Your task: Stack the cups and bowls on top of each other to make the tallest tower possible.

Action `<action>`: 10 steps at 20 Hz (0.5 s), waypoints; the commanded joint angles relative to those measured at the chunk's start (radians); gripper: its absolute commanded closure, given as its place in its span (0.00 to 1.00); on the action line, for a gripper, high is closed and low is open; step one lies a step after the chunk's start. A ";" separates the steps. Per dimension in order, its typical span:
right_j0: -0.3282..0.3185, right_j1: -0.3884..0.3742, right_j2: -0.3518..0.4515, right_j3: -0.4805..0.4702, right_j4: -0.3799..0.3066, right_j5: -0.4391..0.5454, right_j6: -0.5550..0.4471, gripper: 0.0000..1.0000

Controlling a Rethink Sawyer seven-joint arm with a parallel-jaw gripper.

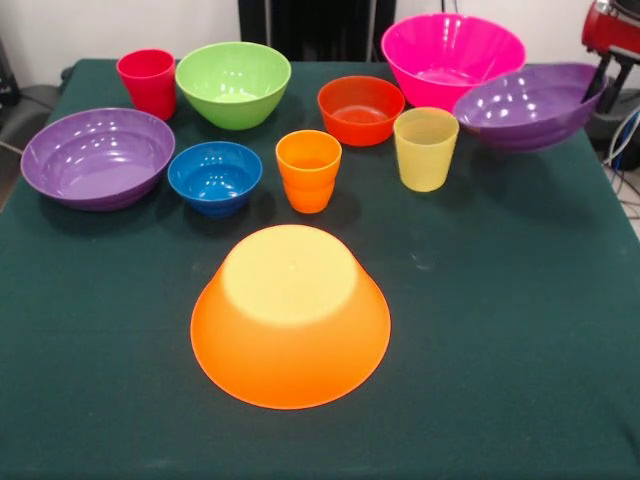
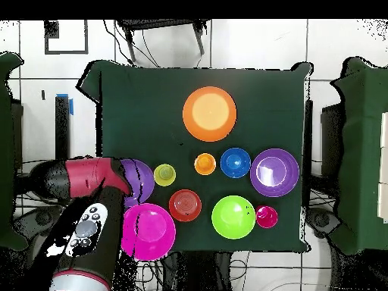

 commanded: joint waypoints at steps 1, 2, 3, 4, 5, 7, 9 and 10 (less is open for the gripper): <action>-0.062 -0.030 0.117 -0.158 -0.039 0.234 -0.047 1.00; -0.068 -0.024 0.123 -0.176 -0.042 0.250 -0.049 1.00; -0.077 -0.021 0.131 -0.190 -0.040 0.259 -0.052 1.00; -0.082 -0.021 0.138 -0.201 -0.039 0.270 -0.054 1.00; -0.090 -0.023 0.147 -0.210 -0.038 0.283 -0.060 1.00; -0.102 -0.025 0.159 -0.234 -0.041 0.312 -0.072 1.00; -0.117 -0.019 0.175 -0.253 -0.042 0.314 -0.087 1.00; -0.125 -0.012 0.185 -0.262 -0.043 0.311 -0.095 1.00</action>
